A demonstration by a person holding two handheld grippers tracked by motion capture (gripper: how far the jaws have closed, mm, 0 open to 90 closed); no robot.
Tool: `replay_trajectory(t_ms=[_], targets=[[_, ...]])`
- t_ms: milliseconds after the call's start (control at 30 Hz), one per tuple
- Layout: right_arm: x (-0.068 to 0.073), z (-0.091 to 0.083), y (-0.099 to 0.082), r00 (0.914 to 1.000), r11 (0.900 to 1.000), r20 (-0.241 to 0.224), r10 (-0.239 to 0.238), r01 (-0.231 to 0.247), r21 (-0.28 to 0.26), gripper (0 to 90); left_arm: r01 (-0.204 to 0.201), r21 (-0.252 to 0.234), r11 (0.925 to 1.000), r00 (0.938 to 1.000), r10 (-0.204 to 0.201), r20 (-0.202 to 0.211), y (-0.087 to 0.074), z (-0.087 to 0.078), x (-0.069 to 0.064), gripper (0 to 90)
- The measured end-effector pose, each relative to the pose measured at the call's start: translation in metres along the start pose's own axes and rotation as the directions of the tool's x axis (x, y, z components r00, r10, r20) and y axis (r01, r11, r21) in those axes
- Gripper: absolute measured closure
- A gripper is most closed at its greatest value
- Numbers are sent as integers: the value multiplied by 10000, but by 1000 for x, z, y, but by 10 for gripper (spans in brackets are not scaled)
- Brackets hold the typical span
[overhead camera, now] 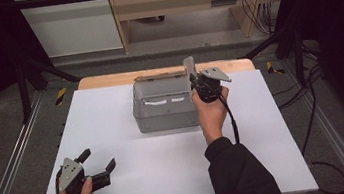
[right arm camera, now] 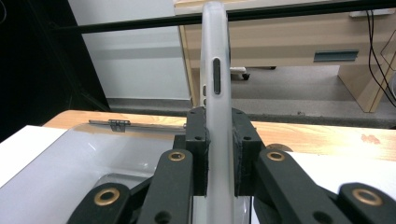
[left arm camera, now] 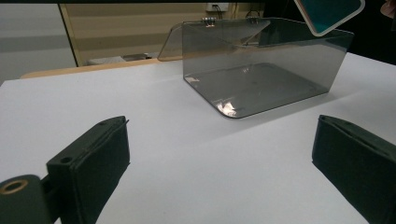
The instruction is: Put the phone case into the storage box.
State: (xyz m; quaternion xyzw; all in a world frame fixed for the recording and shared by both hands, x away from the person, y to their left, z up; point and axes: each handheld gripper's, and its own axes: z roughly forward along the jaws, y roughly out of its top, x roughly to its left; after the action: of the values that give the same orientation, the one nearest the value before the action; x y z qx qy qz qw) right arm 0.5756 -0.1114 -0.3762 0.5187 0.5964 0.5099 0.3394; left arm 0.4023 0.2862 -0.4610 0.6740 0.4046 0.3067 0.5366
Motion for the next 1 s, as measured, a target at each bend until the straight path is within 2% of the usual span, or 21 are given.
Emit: replay_trajectory(t_ms=[600,1000], targets=[[3,5,-4,9995,9991,195,-232,225,359,804,10,-25,10000,10000,-10,45,0,0,0,40],[4,7,-6,9996,9984,179,-213,204,521,804,41,-37,10000,10000,-41,-14,0,-1,1,36]])
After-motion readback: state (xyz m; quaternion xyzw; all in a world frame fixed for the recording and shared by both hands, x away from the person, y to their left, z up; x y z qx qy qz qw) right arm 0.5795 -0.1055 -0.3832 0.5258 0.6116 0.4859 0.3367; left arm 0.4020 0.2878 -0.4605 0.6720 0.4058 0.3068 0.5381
